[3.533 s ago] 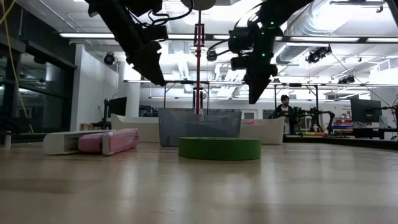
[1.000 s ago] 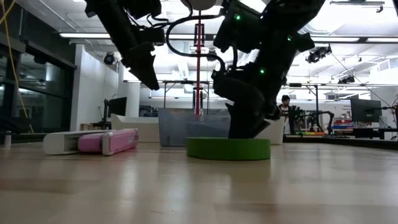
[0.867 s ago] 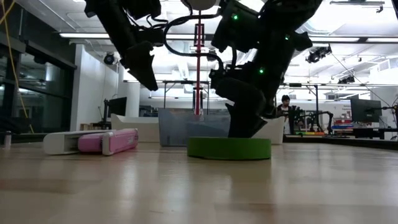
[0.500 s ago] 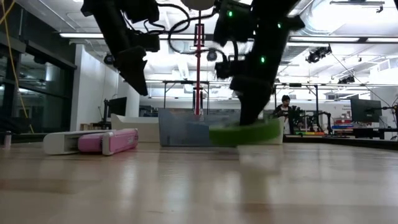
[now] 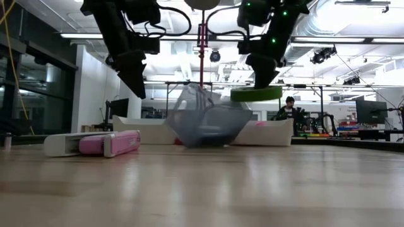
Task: Pick and place Stapler, Stapler remover, tape
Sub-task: Put the green tape into the right white bin
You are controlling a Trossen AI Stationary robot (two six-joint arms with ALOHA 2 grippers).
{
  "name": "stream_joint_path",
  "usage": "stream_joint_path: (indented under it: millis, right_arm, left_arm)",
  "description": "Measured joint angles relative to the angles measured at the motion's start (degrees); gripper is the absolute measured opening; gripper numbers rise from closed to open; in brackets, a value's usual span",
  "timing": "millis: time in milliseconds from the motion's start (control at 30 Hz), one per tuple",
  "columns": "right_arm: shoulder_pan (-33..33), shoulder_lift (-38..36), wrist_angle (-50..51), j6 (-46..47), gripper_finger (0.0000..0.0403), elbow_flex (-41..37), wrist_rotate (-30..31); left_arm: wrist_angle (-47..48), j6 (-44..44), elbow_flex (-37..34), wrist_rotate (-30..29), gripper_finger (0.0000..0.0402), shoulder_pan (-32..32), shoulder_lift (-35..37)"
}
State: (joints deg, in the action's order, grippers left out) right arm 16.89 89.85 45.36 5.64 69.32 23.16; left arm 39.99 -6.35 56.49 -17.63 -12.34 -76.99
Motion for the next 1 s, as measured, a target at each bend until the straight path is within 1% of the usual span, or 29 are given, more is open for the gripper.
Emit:
stream_joint_path:
  millis: [100, 267, 500, 667, 833, 1000]
  right_arm:
    - [1.5, -1.3, -0.6, -1.5, 0.0078, 0.0, -0.3]
    - [1.9, -1.3, -0.5, -2.1, 0.0078, 0.0, -2.3]
    - [0.1, -0.9, -2.0, -0.8, 0.0078, -1.3, -5.8]
    - [-1.6, -0.9, -3.2, 1.5, 0.0078, -3.7, -7.1]
    - [-3.6, -0.9, -7.2, 4.5, 0.0078, -7.2, -8.0]
    - [-5.7, -0.9, -13.8, 7.4, 0.0078, -11.8, -9.1]
  left_arm:
    - [0.0, 0.0, 0.0, -0.3, 0.0288, 0.0, 0.0]
    - [-0.3, -0.1, 0.0, -1.2, 0.0288, 0.0, 0.0]
    - [-1.2, -0.1, 0.0, -1.2, 0.0288, 0.0, 0.0]
    - [-1.2, -0.1, 0.0, -1.4, 0.0288, 0.0, 0.0]
    - [-1.2, -0.2, 0.0, -1.4, 0.0288, 0.0, 0.0]
    - [-1.2, -0.2, 0.0, -1.4, 0.0288, 0.0, 0.0]
